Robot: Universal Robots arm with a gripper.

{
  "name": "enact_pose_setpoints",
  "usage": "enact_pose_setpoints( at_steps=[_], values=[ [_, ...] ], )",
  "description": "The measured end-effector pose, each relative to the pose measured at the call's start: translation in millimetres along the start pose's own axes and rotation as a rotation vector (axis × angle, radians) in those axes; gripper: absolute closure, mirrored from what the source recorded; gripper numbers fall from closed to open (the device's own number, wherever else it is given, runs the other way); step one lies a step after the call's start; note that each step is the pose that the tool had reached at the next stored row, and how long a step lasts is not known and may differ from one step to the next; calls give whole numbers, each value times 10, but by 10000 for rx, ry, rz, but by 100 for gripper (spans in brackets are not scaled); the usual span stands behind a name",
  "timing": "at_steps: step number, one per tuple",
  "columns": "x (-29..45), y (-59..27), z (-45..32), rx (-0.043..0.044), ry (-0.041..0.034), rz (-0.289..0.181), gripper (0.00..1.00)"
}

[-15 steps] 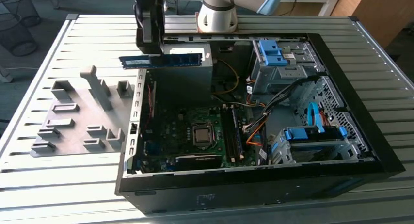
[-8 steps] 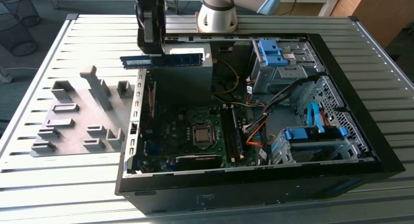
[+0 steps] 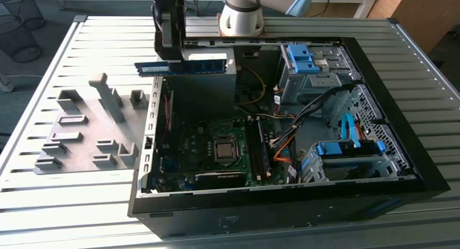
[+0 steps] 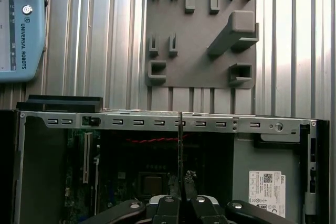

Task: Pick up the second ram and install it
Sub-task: 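Pick up the second ram and move it above second insertion slot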

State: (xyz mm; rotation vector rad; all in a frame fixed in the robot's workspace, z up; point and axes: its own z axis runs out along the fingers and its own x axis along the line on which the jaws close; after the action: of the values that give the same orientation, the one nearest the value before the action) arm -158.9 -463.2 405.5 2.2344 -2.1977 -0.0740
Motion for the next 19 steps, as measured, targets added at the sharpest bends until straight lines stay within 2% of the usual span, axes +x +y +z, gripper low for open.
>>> enact_pose_setpoints(
  at_steps=[19],
  values=[
    [1, -44, -2, 0, 0, -1, 86]
  ],
)
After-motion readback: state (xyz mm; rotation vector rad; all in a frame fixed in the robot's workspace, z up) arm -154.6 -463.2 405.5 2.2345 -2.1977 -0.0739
